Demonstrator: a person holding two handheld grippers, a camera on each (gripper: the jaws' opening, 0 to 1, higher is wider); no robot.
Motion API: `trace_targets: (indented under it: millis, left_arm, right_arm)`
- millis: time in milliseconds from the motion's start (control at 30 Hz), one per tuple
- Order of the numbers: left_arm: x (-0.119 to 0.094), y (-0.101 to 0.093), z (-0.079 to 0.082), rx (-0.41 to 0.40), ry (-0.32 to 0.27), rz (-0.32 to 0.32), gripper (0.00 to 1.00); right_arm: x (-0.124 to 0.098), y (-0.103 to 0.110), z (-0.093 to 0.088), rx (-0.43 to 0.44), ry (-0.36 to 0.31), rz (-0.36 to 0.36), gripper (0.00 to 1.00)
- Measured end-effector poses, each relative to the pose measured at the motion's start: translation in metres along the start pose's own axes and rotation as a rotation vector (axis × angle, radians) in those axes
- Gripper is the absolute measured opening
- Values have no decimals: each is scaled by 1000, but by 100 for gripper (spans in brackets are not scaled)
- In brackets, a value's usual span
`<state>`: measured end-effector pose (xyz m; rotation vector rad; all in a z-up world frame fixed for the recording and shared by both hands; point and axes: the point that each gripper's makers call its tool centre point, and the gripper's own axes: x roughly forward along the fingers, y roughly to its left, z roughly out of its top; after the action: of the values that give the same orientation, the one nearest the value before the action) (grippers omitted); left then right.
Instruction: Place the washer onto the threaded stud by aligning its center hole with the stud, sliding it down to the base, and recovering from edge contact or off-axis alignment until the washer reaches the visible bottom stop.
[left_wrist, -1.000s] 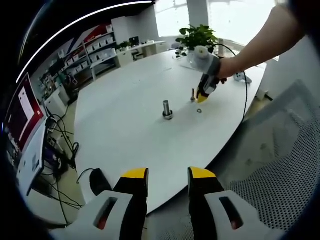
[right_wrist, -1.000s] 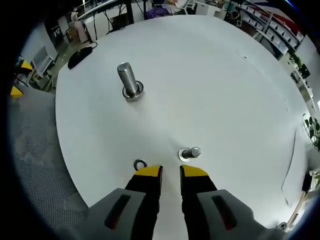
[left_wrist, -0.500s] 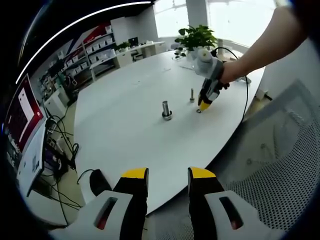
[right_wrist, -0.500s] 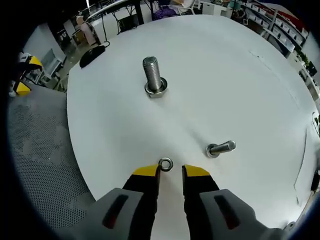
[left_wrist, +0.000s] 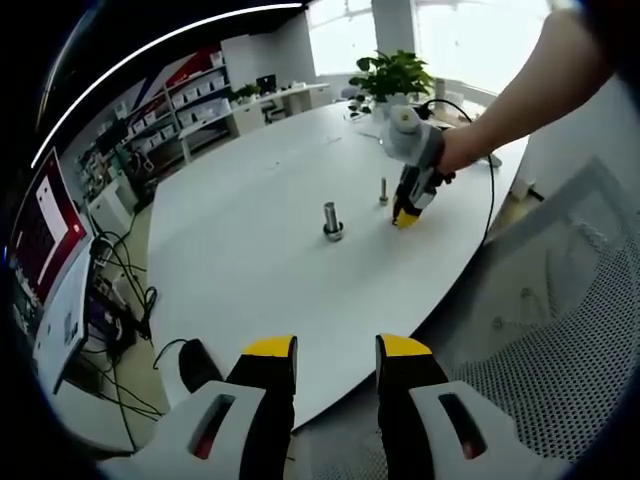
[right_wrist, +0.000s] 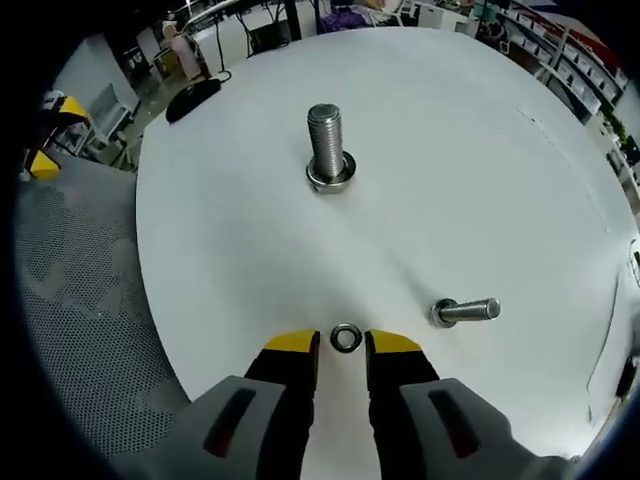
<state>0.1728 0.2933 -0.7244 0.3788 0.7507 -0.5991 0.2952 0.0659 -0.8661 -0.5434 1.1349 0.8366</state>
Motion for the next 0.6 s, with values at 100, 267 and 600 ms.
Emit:
trace_targets:
  millis: [100, 267, 600]
  left_arm:
    - [0, 0, 0, -1, 0, 0, 30]
    - [0, 0, 0, -1, 0, 0, 30]
    - [1, 0, 0, -3, 1, 2, 30]
  right_arm:
    - [0, -1, -1, -112, 23, -17, 20]
    - [1, 2, 0, -146, 44, 0, 19]
    - [0, 2, -1, -240, 114, 44, 17]
